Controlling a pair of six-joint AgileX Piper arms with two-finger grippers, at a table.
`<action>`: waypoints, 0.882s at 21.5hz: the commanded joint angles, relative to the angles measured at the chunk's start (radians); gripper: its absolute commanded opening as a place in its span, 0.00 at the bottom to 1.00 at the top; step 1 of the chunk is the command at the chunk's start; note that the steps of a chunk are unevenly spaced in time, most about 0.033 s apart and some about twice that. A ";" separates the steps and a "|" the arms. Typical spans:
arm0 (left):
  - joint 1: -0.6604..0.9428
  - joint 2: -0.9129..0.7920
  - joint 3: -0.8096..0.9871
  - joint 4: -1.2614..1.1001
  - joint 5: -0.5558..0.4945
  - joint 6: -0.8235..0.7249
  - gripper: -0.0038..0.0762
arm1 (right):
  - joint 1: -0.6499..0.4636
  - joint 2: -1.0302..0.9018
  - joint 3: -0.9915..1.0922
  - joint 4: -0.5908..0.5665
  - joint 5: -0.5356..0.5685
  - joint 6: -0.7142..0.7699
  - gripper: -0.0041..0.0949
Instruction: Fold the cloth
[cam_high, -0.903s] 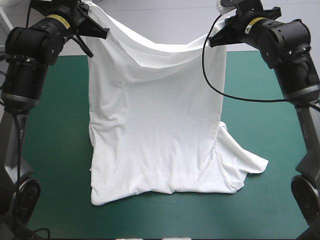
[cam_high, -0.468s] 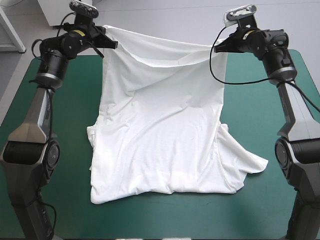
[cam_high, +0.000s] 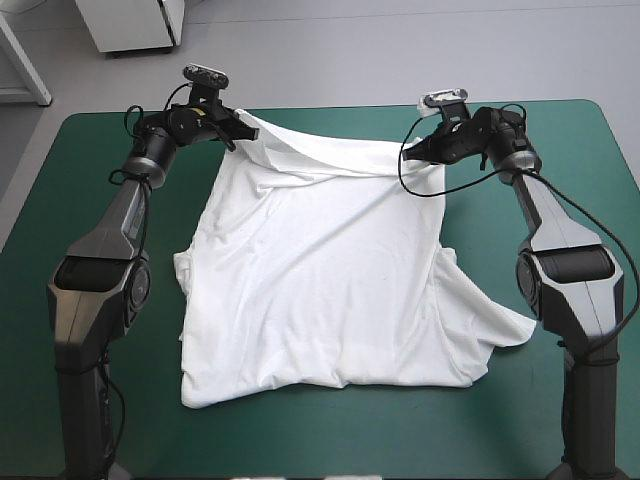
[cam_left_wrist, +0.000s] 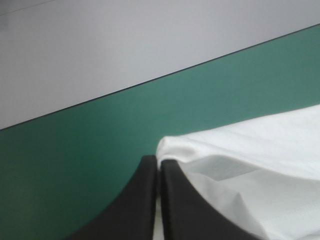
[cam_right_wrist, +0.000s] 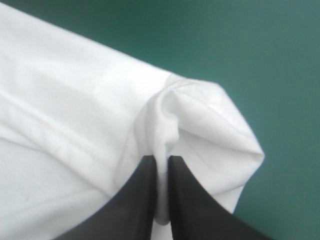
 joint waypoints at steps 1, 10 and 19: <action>0.017 -0.072 -0.031 -0.042 -0.046 0.010 0.05 | -0.037 -0.057 -0.025 0.099 -0.005 -0.044 0.26; 0.097 -0.113 -0.041 -0.268 0.080 0.152 0.58 | -0.167 -0.110 -0.147 0.368 0.128 -0.146 0.61; 0.110 -0.540 0.150 -0.079 0.544 -0.119 0.42 | -0.226 -0.529 0.161 0.346 0.323 -0.124 0.61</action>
